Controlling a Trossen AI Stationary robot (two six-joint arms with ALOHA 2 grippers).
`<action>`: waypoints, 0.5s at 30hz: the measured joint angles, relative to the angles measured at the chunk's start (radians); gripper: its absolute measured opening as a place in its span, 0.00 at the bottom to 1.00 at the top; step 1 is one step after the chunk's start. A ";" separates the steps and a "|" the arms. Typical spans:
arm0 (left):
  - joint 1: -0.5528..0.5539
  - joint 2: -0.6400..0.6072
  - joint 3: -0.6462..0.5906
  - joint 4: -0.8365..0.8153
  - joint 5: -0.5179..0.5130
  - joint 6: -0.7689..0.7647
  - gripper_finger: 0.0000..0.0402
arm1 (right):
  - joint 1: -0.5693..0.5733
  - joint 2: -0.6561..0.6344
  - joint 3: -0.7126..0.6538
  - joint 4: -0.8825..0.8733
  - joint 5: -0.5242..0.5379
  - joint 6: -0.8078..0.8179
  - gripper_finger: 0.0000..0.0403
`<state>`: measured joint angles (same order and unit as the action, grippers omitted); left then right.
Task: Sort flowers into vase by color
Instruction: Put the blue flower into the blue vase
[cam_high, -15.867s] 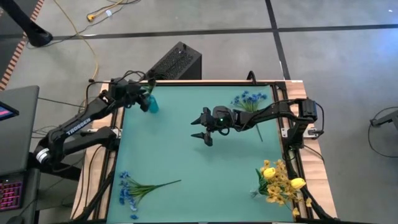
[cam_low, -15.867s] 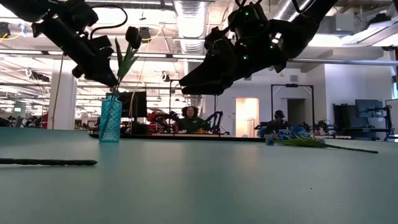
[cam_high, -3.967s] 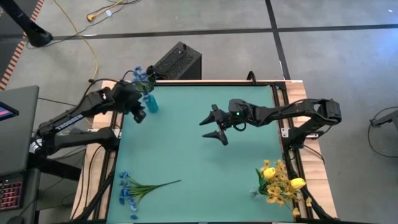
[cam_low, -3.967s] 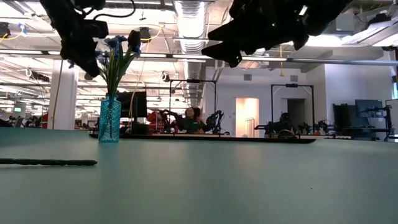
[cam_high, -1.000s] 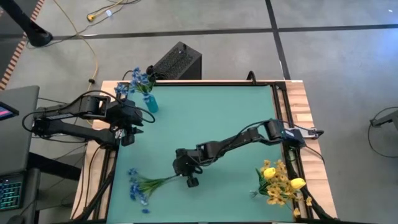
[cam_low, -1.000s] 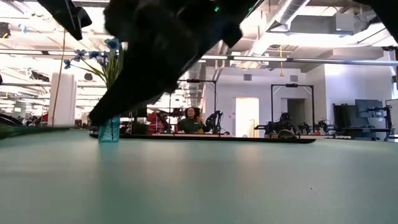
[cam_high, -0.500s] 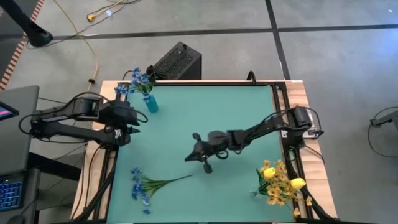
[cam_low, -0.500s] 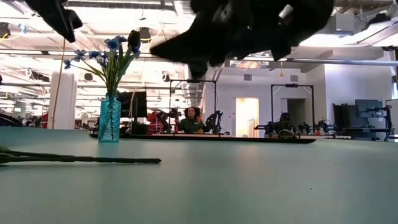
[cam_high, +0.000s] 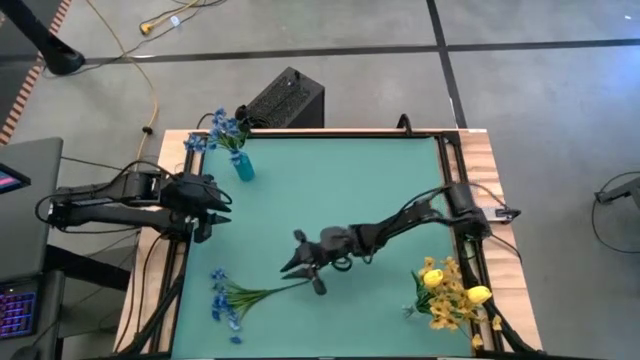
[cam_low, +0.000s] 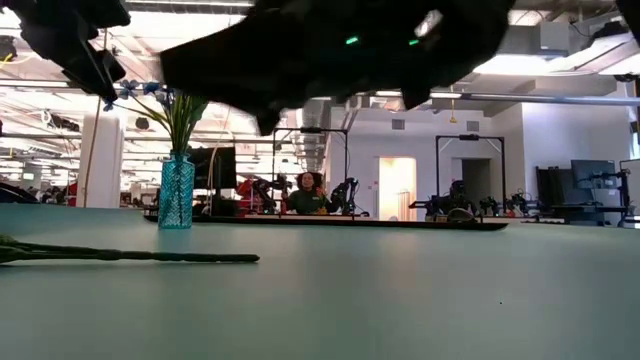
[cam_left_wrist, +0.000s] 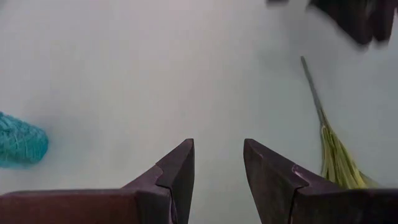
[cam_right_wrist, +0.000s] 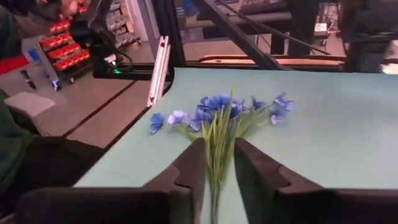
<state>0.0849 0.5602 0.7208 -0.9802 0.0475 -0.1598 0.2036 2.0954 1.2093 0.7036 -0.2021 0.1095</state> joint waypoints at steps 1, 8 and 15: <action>0.000 0.000 0.000 0.008 0.000 0.001 0.31 | 0.002 0.029 0.036 -0.017 0.002 -0.011 0.30; 0.000 0.002 0.000 0.014 0.002 0.001 0.31 | 0.003 0.222 0.323 -0.343 0.001 -0.063 0.54; 0.000 0.002 0.000 0.011 0.024 0.020 0.31 | 0.017 0.325 0.498 -0.564 -0.008 -0.115 0.65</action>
<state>0.0845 0.5617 0.7208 -0.9691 0.0715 -0.1402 0.2204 2.4200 1.7072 0.1398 -0.2103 -0.0051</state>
